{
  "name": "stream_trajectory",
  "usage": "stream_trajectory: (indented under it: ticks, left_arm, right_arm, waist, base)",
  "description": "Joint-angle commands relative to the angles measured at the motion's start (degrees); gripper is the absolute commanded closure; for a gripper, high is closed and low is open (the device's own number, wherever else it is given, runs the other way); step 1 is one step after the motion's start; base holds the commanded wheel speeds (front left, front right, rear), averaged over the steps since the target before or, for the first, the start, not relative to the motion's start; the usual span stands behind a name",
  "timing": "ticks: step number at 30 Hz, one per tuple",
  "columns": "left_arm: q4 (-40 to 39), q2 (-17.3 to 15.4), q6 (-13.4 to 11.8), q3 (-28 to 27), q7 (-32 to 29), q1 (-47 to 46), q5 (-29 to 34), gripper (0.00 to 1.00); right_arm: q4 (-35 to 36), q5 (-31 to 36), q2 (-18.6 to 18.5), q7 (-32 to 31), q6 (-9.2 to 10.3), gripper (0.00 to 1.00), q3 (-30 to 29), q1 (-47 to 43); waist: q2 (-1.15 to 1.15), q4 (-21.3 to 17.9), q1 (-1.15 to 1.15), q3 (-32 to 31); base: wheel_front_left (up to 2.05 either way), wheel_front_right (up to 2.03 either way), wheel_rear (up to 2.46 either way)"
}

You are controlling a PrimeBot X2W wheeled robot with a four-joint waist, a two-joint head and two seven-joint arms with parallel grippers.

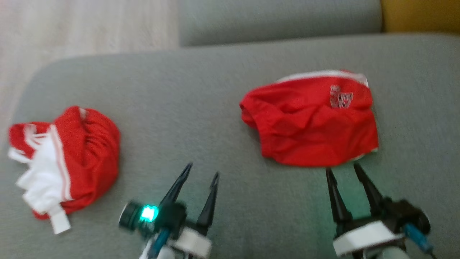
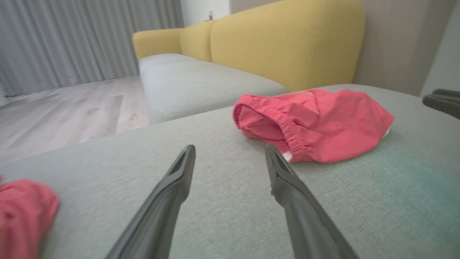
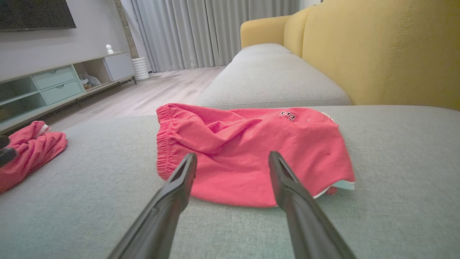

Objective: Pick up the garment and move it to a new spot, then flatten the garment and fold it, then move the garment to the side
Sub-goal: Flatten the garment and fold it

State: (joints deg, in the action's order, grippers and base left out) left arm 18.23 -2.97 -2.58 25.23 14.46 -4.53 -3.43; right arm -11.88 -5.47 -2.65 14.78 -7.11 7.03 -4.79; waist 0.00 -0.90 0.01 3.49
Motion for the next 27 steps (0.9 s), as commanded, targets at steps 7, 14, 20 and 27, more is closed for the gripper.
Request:
stream_trajectory:
  ticks: [7, 14, 20, 27]
  left_arm:
    - [9.9, 0.1, 4.5, 3.0, 0.5, -14.8, 1.7, 0.0]
    - [16.0, 0.0, 6.0, 3.6, 0.5, -20.6, 1.5, 0.0]
    - [17.6, -0.1, 6.5, 3.0, 0.5, -22.3, 0.9, 0.0]
    - [10.7, -0.1, 8.9, 6.2, 0.5, -22.2, 1.0, 1.0]
  right_arm:
    - [3.1, 0.0, -0.9, 0.2, -0.37, 0.0, 3.1, 7.0]
    - [3.0, -0.5, -0.6, 0.2, -0.37, 0.0, 3.6, 7.9]
    - [2.6, -0.7, -0.4, 0.2, -0.37, 0.0, 3.9, 7.8]
    - [2.2, -0.8, -0.3, 0.2, -0.37, 0.0, 3.8, 7.1]
  waist:
    - [0.0, -10.4, -0.01, 9.8]
    - [0.0, -16.5, -0.01, 11.8]
    - [0.0, -19.2, -0.01, 11.1]
    - [0.0, -20.2, -0.01, 8.7]
  base:
    - [0.0, 0.0, 0.0]
    - [0.0, 0.0, 0.0]
    - [0.0, 0.0, 0.0]
    - [0.0, 0.0, 0.0]
